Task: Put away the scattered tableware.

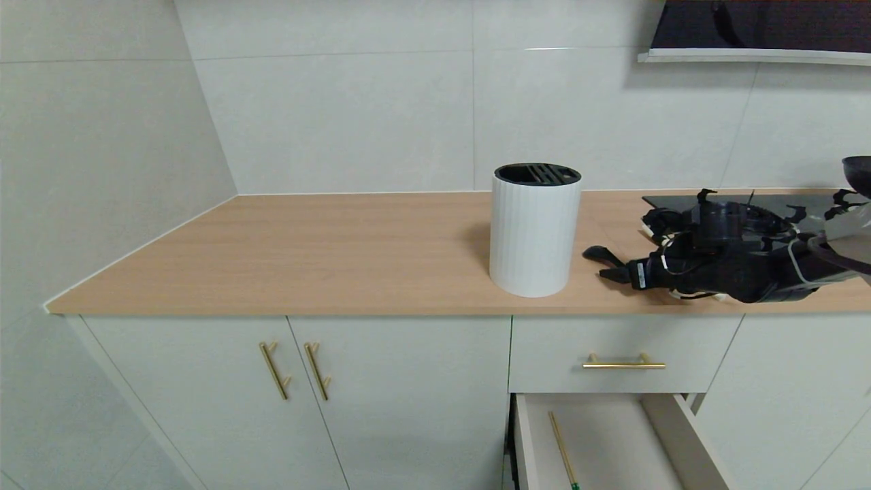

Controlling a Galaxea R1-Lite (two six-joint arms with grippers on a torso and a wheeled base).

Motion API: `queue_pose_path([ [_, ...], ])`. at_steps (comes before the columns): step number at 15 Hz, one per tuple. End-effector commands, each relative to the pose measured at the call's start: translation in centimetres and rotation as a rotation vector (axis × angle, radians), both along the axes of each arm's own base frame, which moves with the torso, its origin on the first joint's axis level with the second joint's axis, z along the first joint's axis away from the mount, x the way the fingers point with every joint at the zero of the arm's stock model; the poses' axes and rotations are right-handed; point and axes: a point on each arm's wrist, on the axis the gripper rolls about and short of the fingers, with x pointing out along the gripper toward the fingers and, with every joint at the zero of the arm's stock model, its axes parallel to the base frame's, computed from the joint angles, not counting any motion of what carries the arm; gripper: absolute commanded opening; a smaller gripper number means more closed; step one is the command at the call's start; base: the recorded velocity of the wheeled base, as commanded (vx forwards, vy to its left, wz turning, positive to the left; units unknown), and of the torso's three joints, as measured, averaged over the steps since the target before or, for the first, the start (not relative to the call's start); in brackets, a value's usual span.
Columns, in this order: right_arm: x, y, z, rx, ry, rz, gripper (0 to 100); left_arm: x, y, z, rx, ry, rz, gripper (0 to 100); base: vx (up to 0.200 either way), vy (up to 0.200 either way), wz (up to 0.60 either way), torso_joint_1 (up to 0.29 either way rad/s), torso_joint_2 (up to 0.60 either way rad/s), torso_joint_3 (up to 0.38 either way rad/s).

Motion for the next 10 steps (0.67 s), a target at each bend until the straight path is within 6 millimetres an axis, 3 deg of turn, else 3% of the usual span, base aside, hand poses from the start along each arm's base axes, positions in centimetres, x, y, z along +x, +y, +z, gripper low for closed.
queue_pose_path([
  [1, 0.04, 0.09, -0.35, 0.000, 0.012, 0.003, 0, 0.00, 0.00, 0.00, -0.001, 0.000, 0.001, 100, 0.000, 0.000, 0.00, 0.000, 0.00, 0.000],
  [10, -0.18, 0.55, 0.29, 0.012, 0.005, -0.003, 0, 0.00, 0.00, 0.00, -0.001, 0.000, 0.001, 100, 0.000, 0.000, 0.00, 0.000, 0.00, 0.000],
])
